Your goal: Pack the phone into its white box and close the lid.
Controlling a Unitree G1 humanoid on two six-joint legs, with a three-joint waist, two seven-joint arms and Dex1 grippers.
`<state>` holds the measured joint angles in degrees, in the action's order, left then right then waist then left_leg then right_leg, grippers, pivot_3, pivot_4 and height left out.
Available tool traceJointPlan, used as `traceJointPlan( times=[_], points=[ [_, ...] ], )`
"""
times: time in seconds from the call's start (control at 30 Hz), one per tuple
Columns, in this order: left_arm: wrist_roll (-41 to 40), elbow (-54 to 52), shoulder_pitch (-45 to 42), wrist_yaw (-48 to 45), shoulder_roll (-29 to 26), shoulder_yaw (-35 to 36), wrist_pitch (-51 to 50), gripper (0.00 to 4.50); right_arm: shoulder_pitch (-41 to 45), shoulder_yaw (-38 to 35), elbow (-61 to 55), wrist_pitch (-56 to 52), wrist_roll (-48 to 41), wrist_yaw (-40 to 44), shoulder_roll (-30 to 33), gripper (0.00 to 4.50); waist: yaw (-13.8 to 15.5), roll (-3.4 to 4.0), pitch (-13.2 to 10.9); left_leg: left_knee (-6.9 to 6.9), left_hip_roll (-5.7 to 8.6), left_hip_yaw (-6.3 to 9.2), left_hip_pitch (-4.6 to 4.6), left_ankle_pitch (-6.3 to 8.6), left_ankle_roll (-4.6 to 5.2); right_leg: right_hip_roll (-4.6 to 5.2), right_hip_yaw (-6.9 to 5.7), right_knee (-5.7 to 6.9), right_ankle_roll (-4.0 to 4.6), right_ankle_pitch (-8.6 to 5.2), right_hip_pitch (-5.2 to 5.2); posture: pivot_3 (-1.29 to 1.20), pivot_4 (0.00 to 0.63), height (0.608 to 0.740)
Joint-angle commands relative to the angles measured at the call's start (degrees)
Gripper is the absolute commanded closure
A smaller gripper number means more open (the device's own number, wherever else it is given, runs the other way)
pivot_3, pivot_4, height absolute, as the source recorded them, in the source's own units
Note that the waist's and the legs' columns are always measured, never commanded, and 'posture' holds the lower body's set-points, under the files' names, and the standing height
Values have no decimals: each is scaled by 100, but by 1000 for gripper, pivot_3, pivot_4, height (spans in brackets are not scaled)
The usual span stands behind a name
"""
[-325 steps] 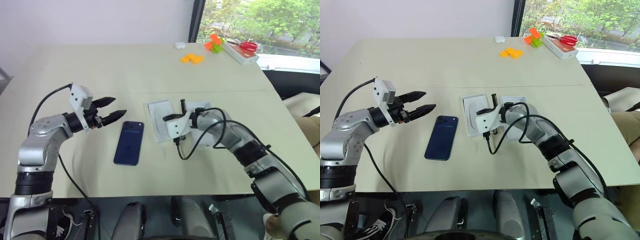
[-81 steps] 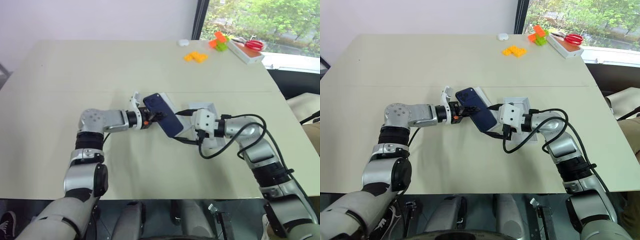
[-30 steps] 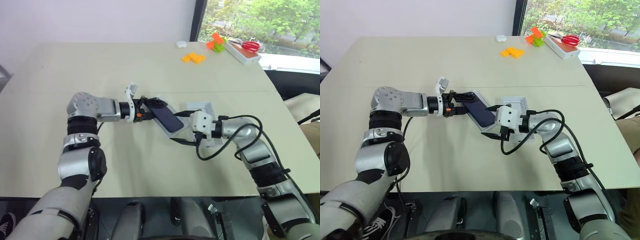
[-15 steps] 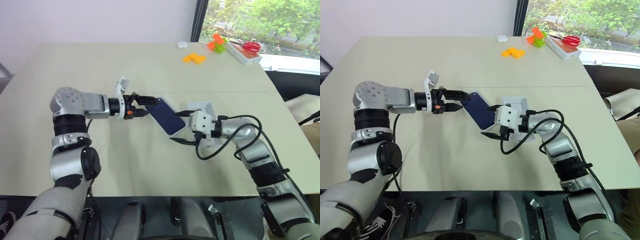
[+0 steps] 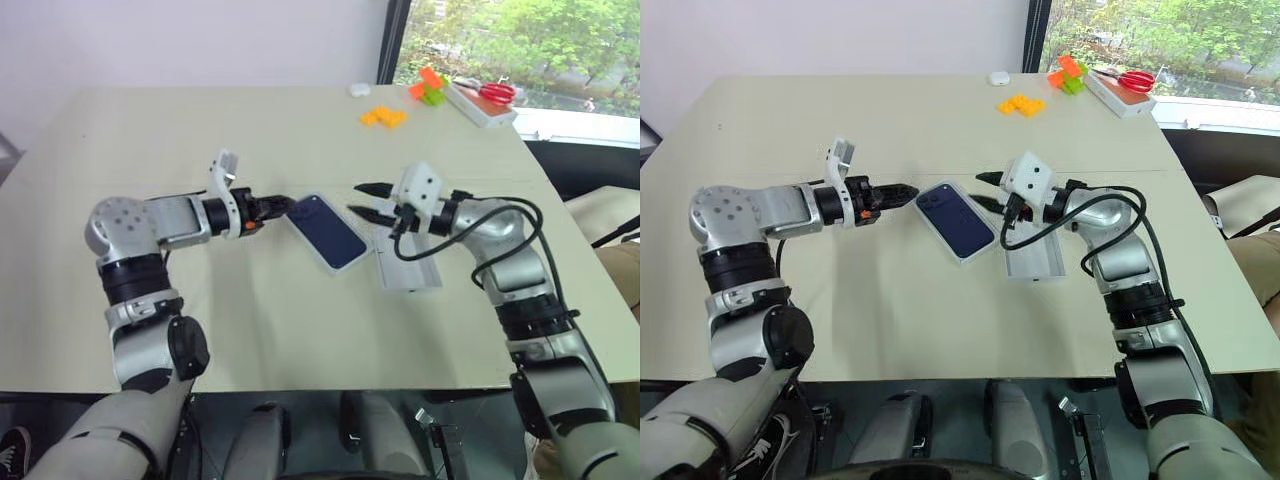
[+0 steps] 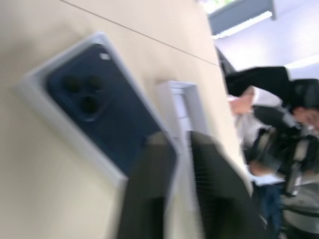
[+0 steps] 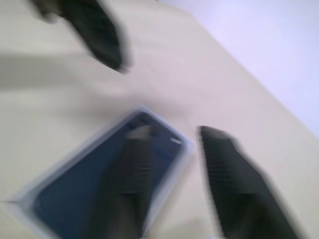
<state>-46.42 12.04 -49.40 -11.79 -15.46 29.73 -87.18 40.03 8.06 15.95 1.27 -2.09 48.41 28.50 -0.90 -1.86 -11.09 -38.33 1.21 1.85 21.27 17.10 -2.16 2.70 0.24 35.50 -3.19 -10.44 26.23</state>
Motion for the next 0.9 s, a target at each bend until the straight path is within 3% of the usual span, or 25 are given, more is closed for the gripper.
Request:
traceJointPlan(
  times=[0.03, 0.43, 0.9],
  points=[
    [116, -638, 262, -127, -48, -454, 357, 4500, 223, 106, 408, 329, 506, -544, -100, 4440, -3, 0, 0, 0, -1, -1, 1, -1, -1, 1, 2, 0, 1, 1, 1, 0, 150, 740],
    [1067, -1584, 1471, 44, -2, -1849, 1446, 4500, 603, 1163, 1547, 1485, 2182, -1508, -309, 4440, 1, 0, 1, 0, -1, -12, -3, -3, -1, -9, 28, 3, 6, 4, 5, 0, 150, 740],
    [1604, -1396, 1509, -63, 122, -2359, 2152, 4500, 768, 943, 1933, 1442, 2127, -1498, -259, 4440, -23, 0, 1, 0, -1, -14, -3, -3, 6, -13, 29, 0, 5, 4, 2, 0, 150, 740]
  ],
)
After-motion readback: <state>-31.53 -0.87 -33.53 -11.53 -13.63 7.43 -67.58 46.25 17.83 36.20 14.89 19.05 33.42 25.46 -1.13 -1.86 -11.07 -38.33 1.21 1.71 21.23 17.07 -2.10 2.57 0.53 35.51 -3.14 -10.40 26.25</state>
